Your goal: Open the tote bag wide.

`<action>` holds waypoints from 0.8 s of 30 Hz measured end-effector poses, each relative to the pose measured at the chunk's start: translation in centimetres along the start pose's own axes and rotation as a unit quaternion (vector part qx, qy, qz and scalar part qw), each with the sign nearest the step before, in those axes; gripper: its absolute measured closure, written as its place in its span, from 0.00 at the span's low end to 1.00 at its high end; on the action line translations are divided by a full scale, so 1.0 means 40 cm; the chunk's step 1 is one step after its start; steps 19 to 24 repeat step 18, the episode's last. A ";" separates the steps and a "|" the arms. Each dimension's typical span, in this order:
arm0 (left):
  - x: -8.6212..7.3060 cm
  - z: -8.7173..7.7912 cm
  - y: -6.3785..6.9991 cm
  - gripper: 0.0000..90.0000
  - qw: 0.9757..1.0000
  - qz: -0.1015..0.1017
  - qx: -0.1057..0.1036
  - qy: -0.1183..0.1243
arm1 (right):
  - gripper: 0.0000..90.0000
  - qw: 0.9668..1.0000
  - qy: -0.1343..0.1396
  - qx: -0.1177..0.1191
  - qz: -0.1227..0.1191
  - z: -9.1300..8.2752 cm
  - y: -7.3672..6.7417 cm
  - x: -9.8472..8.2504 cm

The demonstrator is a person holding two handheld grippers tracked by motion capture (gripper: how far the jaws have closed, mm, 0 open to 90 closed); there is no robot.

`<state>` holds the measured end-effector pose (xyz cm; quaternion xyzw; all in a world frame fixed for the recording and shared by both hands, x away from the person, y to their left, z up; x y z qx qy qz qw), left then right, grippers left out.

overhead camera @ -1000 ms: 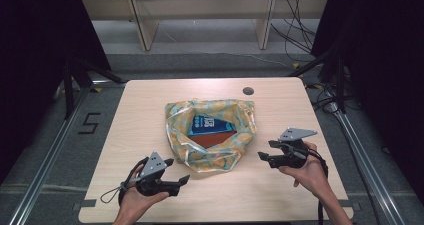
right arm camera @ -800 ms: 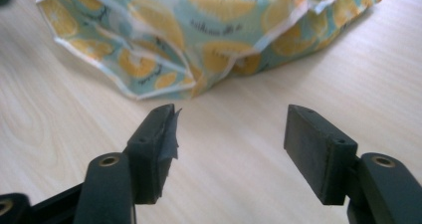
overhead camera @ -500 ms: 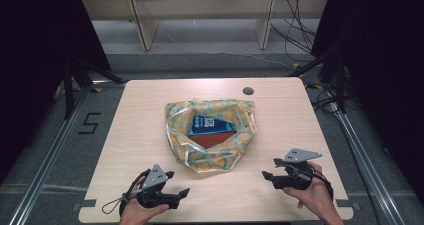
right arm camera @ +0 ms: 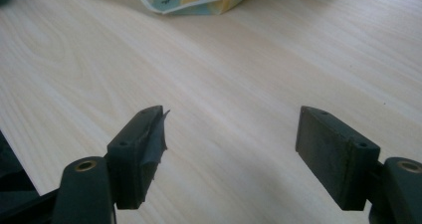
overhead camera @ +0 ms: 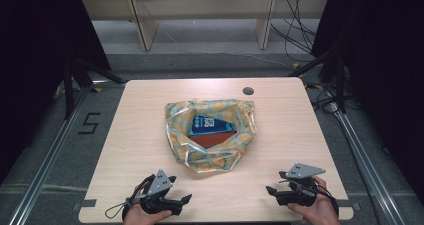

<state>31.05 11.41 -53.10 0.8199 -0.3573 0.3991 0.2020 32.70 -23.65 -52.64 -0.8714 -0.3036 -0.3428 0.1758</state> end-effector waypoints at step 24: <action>-0.002 0.001 -0.015 0.23 1.000 -0.001 0.007 -0.004 | 0.31 1.000 -0.011 -0.001 -0.022 0.008 -0.011 -0.018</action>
Point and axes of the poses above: each handheld gripper's, and its own axes: z roughly forward along the jaws, x roughly out of its top, y roughly to its right, the point moved 6 cm from there along z, roughly forward along the jaws, and after that the axes turned 3 degrees about z, right-handed, at the moved point
